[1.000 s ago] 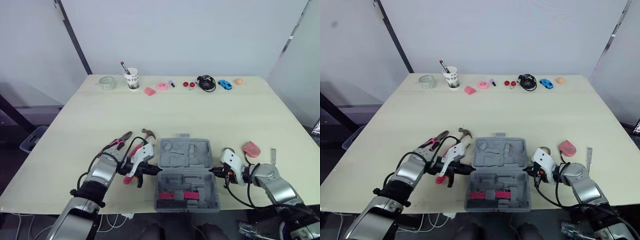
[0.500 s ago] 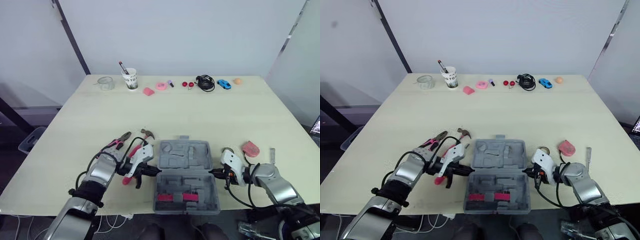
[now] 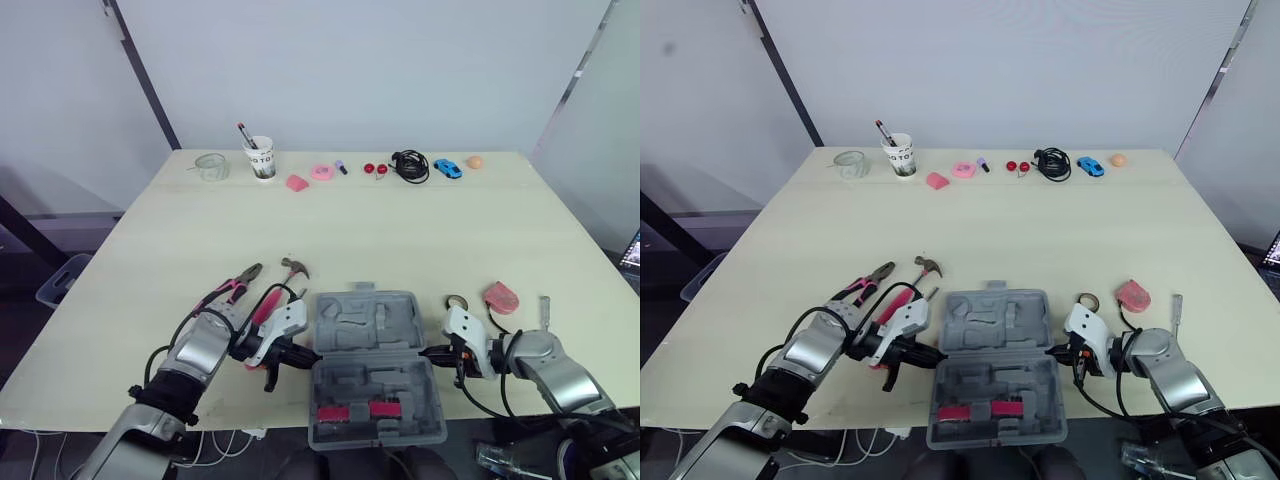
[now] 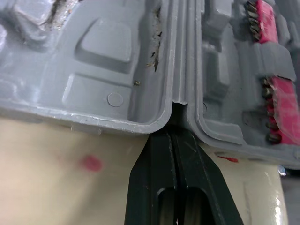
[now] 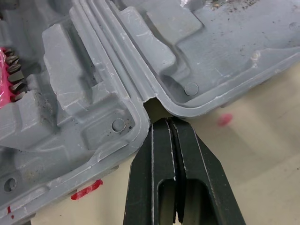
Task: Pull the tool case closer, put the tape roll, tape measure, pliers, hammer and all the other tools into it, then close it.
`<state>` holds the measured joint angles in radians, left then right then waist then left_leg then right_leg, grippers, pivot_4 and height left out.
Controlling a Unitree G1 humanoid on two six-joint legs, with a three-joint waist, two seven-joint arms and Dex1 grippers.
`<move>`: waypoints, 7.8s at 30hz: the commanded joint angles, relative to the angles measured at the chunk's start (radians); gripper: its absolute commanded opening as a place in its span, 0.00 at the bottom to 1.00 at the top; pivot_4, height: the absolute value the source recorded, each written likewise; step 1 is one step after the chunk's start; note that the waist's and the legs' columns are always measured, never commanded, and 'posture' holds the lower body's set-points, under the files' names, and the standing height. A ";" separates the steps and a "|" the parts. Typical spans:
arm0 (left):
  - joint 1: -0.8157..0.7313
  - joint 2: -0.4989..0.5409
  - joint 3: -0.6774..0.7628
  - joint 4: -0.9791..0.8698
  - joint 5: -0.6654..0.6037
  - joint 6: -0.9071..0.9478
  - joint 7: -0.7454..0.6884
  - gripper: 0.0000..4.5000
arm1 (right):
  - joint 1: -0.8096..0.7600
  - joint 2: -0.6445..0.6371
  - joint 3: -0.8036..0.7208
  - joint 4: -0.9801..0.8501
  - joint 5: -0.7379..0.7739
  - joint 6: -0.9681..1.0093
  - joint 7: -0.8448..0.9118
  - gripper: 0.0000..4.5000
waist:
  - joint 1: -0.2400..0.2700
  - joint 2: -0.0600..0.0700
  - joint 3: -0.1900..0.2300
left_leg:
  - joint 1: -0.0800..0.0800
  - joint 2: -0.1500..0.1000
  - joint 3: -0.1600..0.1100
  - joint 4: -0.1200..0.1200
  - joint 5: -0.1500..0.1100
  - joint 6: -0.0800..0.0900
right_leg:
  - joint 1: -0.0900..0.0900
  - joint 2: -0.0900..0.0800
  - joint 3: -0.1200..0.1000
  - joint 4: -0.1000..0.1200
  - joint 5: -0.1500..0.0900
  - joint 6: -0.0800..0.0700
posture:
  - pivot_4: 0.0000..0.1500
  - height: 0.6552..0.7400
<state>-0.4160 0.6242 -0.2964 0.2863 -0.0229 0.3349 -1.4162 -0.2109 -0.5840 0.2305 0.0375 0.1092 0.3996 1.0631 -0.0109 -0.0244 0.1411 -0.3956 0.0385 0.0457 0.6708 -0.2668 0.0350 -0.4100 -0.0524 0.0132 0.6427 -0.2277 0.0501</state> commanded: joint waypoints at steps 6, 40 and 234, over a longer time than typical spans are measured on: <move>0.030 0.025 -0.048 -0.028 0.010 -0.012 -0.002 0.01 | 0.015 -0.019 0.017 -0.070 0.032 0.024 0.032 0.00 | -0.001 0.000 0.000 | 0.000 0.000 0.000 0.000 0.000 0.000 | 0.000 0.000 0.000 0.000 0.000 0.000 | 1.00 1.00; 0.048 0.043 -0.063 -0.055 -0.011 0.008 -0.003 0.01 | 0.012 -0.023 0.029 -0.069 0.032 0.038 0.024 0.00 | 0.000 0.000 0.000 | 0.000 0.000 0.000 0.000 0.000 0.000 | 0.000 0.000 0.000 0.000 -0.001 -0.001 | 1.00 1.00; 0.507 0.100 0.550 -0.650 -0.579 -0.132 0.267 1.00 | -0.827 0.060 0.389 0.317 -0.553 -0.308 0.493 0.01 | -0.005 0.005 0.008 | 0.002 0.002 0.002 -0.002 0.000 0.000 | -0.002 -0.004 -0.003 -0.001 -0.001 -0.003 | 1.00 1.00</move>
<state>0.0776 0.7307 0.2166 -0.3366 -0.5911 0.2216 -1.1669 -1.0114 -0.5345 0.6157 0.3865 -0.4388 0.0696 1.5447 -0.0159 -0.0195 0.1490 -0.3937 0.0405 0.0472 0.6686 -0.2669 0.0347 -0.4123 -0.0568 0.0108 0.6417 -0.2290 0.0475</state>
